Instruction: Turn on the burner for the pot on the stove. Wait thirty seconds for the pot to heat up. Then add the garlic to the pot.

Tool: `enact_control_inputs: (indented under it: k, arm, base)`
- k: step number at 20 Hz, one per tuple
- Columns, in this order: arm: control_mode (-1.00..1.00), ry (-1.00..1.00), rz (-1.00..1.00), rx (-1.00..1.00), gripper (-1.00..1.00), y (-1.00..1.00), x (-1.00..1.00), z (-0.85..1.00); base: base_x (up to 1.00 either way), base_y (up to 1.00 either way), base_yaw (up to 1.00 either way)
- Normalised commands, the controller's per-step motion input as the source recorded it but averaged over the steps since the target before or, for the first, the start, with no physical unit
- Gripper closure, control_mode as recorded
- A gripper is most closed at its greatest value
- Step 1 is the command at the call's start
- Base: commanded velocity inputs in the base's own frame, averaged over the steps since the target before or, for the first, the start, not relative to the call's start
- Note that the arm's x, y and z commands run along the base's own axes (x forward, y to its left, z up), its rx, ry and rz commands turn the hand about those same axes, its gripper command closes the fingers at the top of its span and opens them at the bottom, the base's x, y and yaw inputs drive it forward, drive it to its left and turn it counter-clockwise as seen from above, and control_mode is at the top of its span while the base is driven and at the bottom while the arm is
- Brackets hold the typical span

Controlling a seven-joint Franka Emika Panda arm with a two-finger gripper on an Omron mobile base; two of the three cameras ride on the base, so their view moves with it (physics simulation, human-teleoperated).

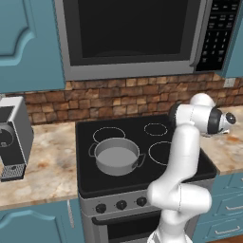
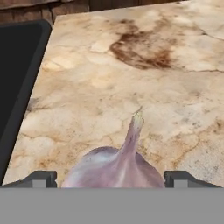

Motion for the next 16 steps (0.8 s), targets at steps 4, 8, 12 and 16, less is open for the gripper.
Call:
enact_control_inputs:
  k: [4,8,12,16]
  arm:
    - [-1.00,0.01,0.00,0.00,1.00,-0.05,0.00,-0.23]
    - [-1.00,-0.02,0.00,0.00,1.00,-0.05,-0.03,-0.10]
    - [-1.00,-0.16,-0.03,0.12,1.00,0.03,-0.43,0.23]
    - [-1.00,-0.31,-0.02,-0.02,1.00,0.19,-0.43,0.45]
  base:
    - [0.00,0.00,0.00]
    - [0.00,0.00,0.00]
    - [0.00,0.00,0.00]
    - [0.00,0.00,0.00]
